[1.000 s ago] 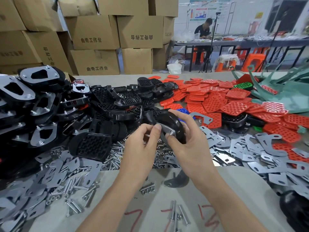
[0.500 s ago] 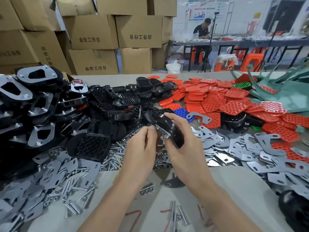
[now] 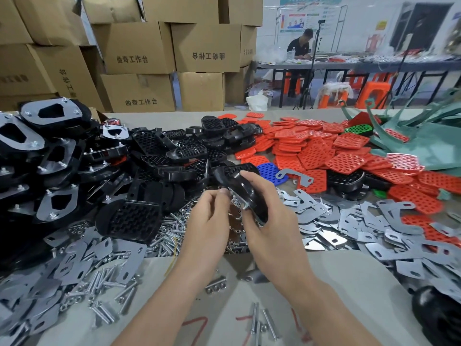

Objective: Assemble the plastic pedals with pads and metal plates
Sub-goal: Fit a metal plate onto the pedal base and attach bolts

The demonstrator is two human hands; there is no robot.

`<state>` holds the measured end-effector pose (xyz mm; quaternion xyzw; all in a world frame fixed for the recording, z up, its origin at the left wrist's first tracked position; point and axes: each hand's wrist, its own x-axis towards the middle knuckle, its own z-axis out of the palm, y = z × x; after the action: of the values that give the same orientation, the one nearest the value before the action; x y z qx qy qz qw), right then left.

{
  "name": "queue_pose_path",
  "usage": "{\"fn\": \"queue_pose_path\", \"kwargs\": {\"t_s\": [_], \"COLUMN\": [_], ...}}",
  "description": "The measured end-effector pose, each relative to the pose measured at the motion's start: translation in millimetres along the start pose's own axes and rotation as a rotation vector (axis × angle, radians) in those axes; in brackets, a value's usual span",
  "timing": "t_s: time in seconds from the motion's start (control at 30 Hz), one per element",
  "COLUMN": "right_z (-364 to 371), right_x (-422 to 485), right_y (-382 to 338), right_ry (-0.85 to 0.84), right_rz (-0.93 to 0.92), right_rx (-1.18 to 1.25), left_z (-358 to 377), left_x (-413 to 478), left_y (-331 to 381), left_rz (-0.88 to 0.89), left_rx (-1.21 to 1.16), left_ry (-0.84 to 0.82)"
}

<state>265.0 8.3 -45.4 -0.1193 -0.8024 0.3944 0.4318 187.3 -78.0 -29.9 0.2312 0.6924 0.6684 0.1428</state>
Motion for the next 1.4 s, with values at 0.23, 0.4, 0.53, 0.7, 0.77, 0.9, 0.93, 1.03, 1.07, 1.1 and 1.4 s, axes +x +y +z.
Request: {"fn": "queue_pose_path", "kwargs": {"t_s": [0.23, 0.4, 0.53, 0.7, 0.77, 0.9, 0.93, 1.03, 1.07, 1.1, 1.4], "right_z": [-2, 0, -1, -2, -2, -3, -3, -3, -3, -3, -4], "right_x": [-1, -1, -2, -1, 0, 0, 0, 0, 0, 0, 0], "right_y": [2, 1, 0, -1, -2, -3, -4, -8, -8, -7, -4], "right_ry": [-0.018, 0.004, 0.003, 0.011, 0.026, 0.015, 0.013, 0.028, 0.032, 0.031, -0.006], "right_rz": [0.01, 0.021, 0.018, 0.019, 0.027, 0.047, 0.047, 0.032, 0.027, 0.022, -0.016], "right_rx": [-0.04, -0.038, -0.062, -0.062, -0.06, -0.048, -0.047, -0.059, -0.062, -0.062, -0.124], "left_z": [-4, -4, -2, -7, -8, -10, -11, -7, -6, -5, -9], "left_x": [2, 6, 7, 6, 4, 2, 2, 1, 2, 3, 7], "left_y": [0, -2, 1, 1, -2, -6, -6, -2, 0, 2, 14], "left_rz": [0.142, 0.146, -0.14, 0.039, 0.258, 0.468, 0.499, 0.407, 0.303, 0.185, -0.343], "left_rx": [0.088, -0.042, -0.28, -0.049, 0.191, 0.373, 0.396, 0.247, 0.132, 0.018, -0.574], "left_ry": [-0.001, 0.048, -0.087, -0.068, 0.016, 0.097, 0.111, 0.086, 0.053, 0.021, -0.234]}}
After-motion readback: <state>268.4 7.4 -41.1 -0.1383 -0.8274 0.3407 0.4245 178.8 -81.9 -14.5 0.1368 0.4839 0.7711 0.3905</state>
